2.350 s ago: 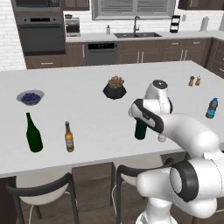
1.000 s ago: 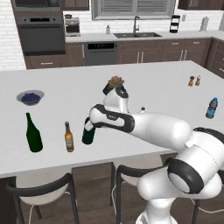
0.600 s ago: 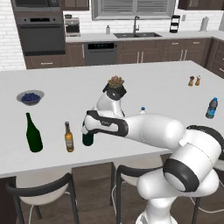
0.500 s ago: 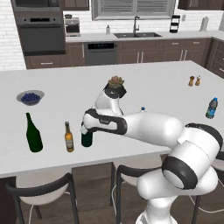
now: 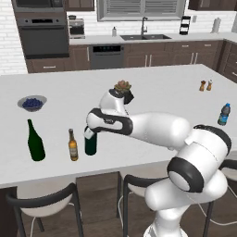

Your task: Move the plastic bottles in the middle to the plastics group, and the glass bottles in the middle to the glass group.

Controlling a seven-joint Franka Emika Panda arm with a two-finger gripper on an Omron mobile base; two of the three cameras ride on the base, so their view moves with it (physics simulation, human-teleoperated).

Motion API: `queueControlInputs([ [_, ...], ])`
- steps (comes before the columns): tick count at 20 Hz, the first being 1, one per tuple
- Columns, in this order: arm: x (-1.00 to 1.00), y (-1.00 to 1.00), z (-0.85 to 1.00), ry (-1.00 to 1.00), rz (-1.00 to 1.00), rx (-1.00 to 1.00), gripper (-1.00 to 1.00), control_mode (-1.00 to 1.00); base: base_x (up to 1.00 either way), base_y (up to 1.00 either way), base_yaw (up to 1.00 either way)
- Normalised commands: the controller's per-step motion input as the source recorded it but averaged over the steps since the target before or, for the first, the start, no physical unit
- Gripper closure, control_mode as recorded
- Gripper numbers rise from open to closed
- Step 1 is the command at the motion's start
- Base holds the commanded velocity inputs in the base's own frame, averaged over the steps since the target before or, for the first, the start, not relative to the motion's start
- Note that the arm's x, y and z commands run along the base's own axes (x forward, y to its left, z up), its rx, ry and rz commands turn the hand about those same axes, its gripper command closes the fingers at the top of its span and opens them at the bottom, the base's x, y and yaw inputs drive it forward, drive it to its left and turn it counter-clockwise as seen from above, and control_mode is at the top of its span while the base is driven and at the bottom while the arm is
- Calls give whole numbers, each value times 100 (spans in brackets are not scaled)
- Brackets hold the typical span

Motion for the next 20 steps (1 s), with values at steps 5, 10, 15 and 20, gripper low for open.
queueControlInputs([
  [5,1,6,-5,0,3,1,100,-100,0,0,0],
  [10,10,7,0,0,3,2,100,-100,0,0,0],
  [15,3,0,-4,0,0,0,100,-100,0,0,0],
  [20,0,1,-56,0,0,0,100,-100,0,0,0],
])
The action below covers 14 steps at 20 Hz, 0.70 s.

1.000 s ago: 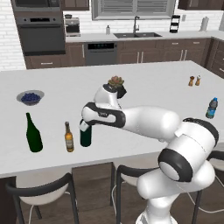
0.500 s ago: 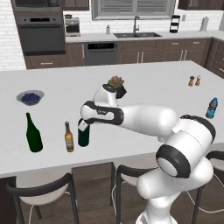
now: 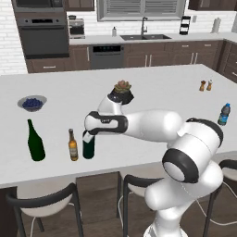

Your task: Move the plastic bottles in the middle to the plastics group, and the glass bottles in the middle to the glass group.

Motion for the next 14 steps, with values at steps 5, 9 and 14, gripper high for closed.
queueControlInputs([
  [5,0,0,-41,0,0,0,100,-100,0,0,0],
  [9,3,1,-3,-4,0,0,100,-100,0,0,0],
  [14,2,6,8,-5,0,0,100,-100,0,0,0],
])
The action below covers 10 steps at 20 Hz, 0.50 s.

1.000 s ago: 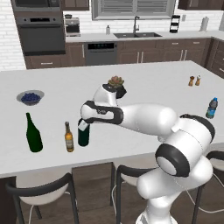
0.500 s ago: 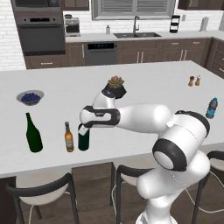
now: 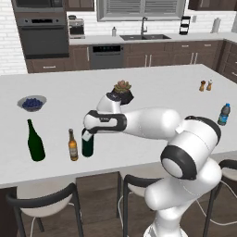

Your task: Move the plastic bottles in the middle to the plastics group, and the glass bottles in the middle to the glass group.

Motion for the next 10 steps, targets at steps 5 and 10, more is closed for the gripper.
queueControlInputs([
  [5,0,4,0,-6,1,0,100,-100,0,0,0],
  [10,0,0,0,0,0,0,-100,-100,0,0,0],
])
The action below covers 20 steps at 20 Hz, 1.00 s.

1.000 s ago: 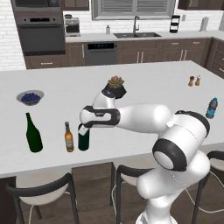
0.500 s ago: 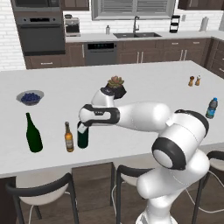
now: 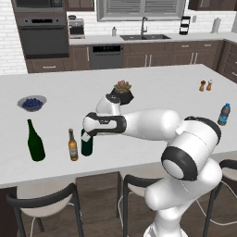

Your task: Move the plastic bottles in the middle to the plastics group, and the glass bottles in the middle to the glass group.

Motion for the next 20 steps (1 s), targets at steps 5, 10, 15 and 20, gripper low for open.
queueControlInputs([
  [5,0,0,0,0,0,0,-100,-100,0,0,0],
  [10,0,0,0,0,0,0,-100,-100,0,0,0],
  [15,0,0,0,0,0,0,-100,-100,0,0,0],
  [20,-5,0,0,0,0,0,-100,-100,0,0,0],
])
